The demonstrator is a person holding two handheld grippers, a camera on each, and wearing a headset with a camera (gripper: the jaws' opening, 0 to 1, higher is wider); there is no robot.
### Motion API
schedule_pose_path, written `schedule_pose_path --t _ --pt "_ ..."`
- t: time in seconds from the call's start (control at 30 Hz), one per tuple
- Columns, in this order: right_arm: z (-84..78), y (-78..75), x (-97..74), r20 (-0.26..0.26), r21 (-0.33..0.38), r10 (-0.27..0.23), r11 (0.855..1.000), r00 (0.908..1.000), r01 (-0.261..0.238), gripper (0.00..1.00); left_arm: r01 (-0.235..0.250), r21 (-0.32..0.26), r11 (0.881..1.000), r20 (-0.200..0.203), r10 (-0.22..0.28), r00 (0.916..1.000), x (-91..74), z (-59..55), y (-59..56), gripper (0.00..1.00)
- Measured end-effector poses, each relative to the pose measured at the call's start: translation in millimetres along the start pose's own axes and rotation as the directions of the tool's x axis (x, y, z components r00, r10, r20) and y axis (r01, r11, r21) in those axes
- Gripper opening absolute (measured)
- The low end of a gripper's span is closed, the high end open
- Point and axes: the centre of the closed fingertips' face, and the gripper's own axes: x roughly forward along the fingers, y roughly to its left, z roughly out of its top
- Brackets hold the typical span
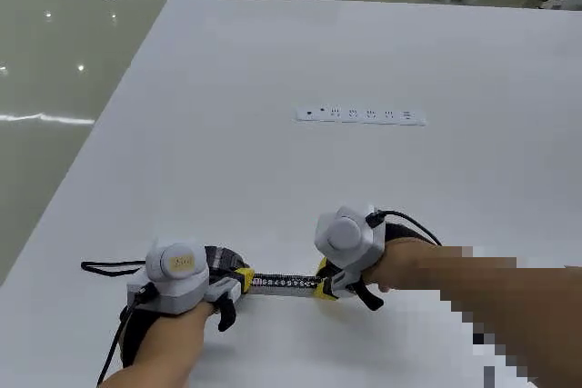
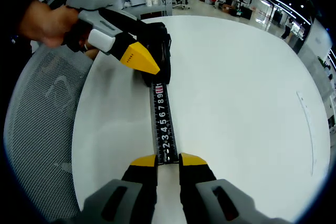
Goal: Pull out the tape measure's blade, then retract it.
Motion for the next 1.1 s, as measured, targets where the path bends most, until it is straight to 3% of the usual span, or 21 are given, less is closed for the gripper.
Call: schedule_pose_path --t 0.47,1.1 --pt "16.8 4.3 9.0 0.036 0.003 0.002 1.0 0.9993 -0.002 0.15 0.004 -0.001 1.0 -0.006 -0.004 1.0 -0.2 -0.1 0.3 0.59" --pt "33.5 5.8 16.5 0.044 -0.013 0.004 1.0 0.999 -0.003 0.15 0.013 -0.012 1.0 -0.006 -0.013 0.9999 -0.3 0.0 0.5 0.59"
